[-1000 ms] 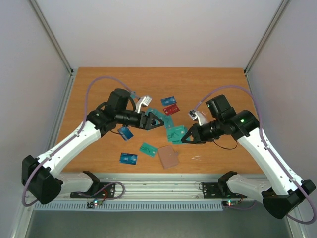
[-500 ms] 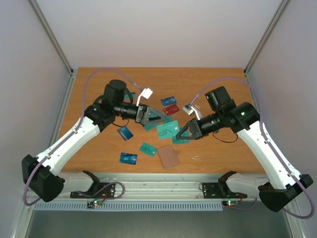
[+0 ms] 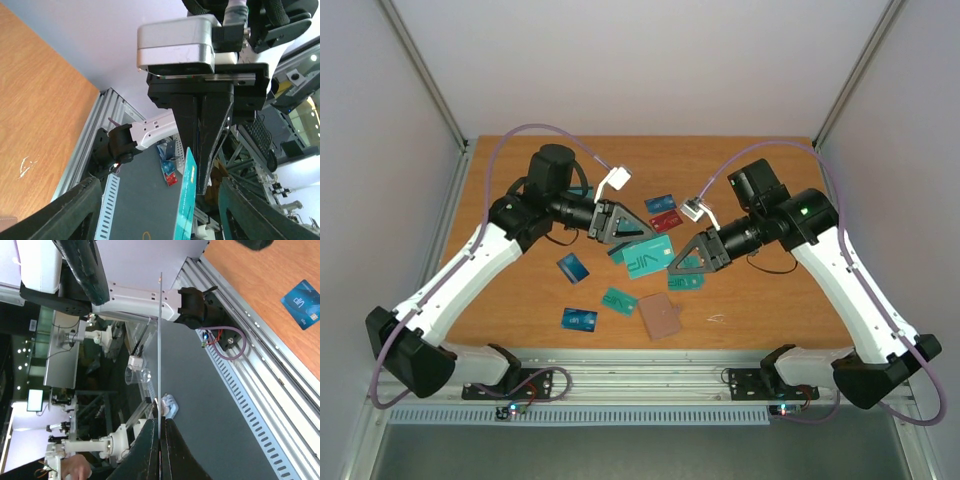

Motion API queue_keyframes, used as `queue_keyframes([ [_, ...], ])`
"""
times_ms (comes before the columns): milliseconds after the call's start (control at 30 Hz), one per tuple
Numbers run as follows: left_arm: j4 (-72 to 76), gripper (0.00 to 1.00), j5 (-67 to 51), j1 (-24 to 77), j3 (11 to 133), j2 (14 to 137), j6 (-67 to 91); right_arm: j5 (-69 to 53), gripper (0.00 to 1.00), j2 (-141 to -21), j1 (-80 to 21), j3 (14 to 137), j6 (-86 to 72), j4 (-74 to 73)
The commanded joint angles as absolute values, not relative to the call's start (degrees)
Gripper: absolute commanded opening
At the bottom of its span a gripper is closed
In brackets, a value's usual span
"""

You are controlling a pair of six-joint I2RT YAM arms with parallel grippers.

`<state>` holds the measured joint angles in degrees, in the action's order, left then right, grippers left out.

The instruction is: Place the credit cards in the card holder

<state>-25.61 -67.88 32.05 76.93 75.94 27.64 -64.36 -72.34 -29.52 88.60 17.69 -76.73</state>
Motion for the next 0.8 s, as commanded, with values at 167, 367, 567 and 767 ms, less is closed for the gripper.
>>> queue_keyframes([
  [167,-27.4,0.48,-73.6,31.8,73.4,73.9,26.6,-66.6,0.02,-73.7,-29.3,90.0,18.8,-75.3],
  [367,-29.0,0.01,-74.5,31.8,73.3,74.1,25.6,-65.8,0.02,-75.1,-29.3,89.8,18.7,-74.2],
  [567,-14.3,0.0,-67.2,31.8,69.6,73.5,37.2,-53.6,0.58,-72.4,-29.3,86.0,7.5,-62.6],
  [767,-1.9,0.0,-53.1,31.6,66.4,71.4,51.8,-46.7,0.7,-63.6,-29.2,71.3,-18.5,-35.0],
])
